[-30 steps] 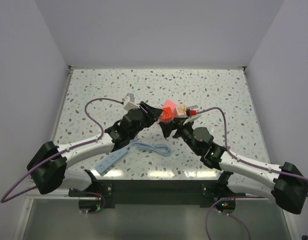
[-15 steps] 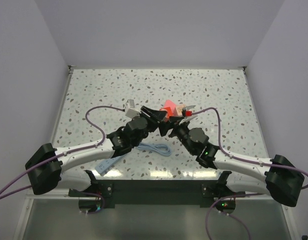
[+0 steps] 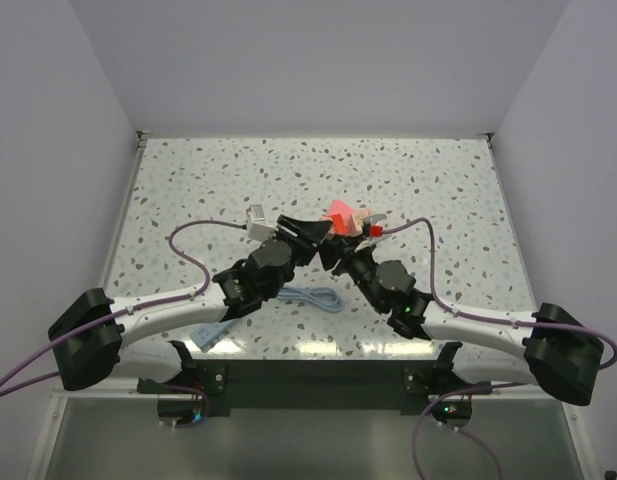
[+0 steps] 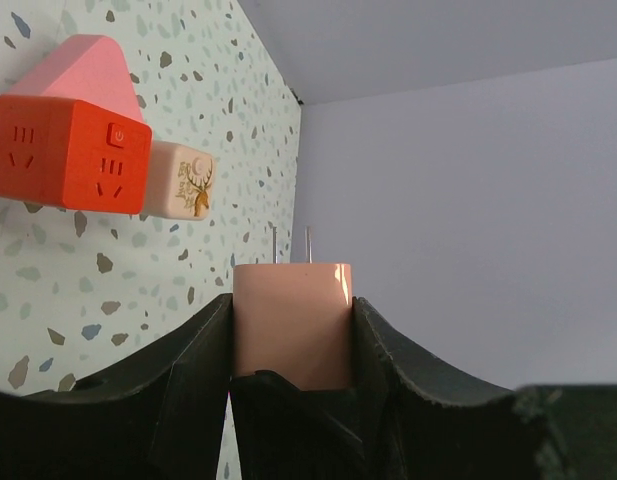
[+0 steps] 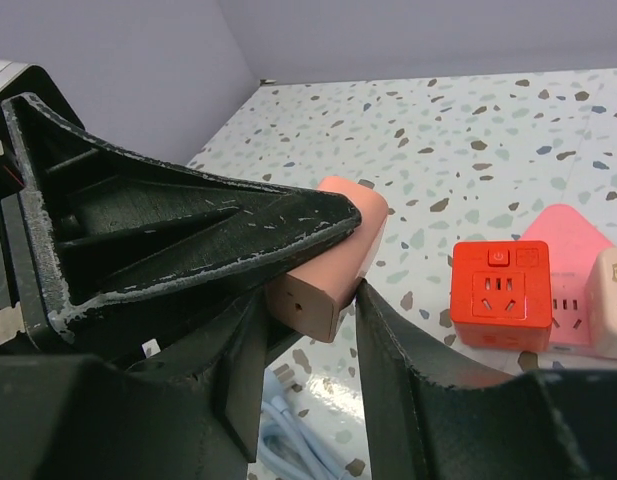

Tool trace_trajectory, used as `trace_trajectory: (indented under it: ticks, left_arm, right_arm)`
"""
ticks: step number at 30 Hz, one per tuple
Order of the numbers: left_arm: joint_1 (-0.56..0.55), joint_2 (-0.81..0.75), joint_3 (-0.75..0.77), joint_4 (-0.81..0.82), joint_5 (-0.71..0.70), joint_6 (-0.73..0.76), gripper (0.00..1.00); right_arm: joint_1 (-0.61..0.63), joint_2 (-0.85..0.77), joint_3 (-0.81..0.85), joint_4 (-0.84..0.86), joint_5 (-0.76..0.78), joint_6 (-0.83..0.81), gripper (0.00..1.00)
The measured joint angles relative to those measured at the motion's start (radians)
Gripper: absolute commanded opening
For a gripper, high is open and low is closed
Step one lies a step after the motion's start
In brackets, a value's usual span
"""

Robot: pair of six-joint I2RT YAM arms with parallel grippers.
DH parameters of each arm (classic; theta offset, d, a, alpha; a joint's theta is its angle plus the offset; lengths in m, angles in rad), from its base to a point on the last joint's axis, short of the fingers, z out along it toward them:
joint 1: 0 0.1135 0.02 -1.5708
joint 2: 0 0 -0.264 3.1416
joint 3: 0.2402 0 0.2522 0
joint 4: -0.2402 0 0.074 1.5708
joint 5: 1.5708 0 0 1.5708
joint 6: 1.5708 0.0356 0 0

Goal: Insert the plug

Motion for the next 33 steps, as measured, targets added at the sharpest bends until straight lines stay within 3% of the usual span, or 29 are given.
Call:
trace_trajectory:
  ticks: [4, 9, 11, 12, 14, 15, 19, 27, 33]
  left_arm:
    - [0.000, -0.008, -0.022, 0.022, 0.000, -0.010, 0.00]
    - [-0.003, -0.034, -0.062, 0.033, 0.017, -0.027, 0.01]
    - [-0.005, -0.049, -0.076, 0.036, 0.019, -0.027, 0.19]
    - [-0.006, -0.058, -0.084, 0.039, 0.019, -0.026, 0.41]
    - [-0.008, -0.079, -0.100, 0.045, 0.019, -0.025, 0.60]
    - [-0.009, -0.091, -0.108, 0.049, 0.019, -0.021, 0.74]
    - [-0.011, -0.167, -0.158, 0.040, -0.002, -0.013, 0.97]
    - [-0.014, -0.227, -0.178, 0.017, -0.040, 0.037, 1.00]
    - [-0.014, -0.371, -0.320, 0.055, -0.120, 0.358, 1.00]
  right_arm:
    - [0.014, 0.012, -0.010, 0.028, 0.025, -0.002, 0.00]
    - [0.038, 0.014, -0.038, 0.058, 0.045, -0.002, 0.00]
    - [0.045, 0.013, -0.039, 0.058, 0.043, -0.007, 0.00]
    - [0.047, 0.011, -0.039, 0.056, 0.040, -0.011, 0.00]
    - [0.051, 0.000, -0.039, 0.047, 0.025, -0.020, 0.00]
    - [0.053, -0.008, -0.039, 0.039, 0.016, -0.025, 0.00]
    - [0.003, -0.042, -0.038, -0.023, 0.129, -0.055, 0.00]
    - [-0.006, -0.075, -0.034, -0.144, 0.168, -0.100, 0.00]
    - [-0.006, -0.127, 0.090, -0.433, 0.049, -0.145, 0.00]
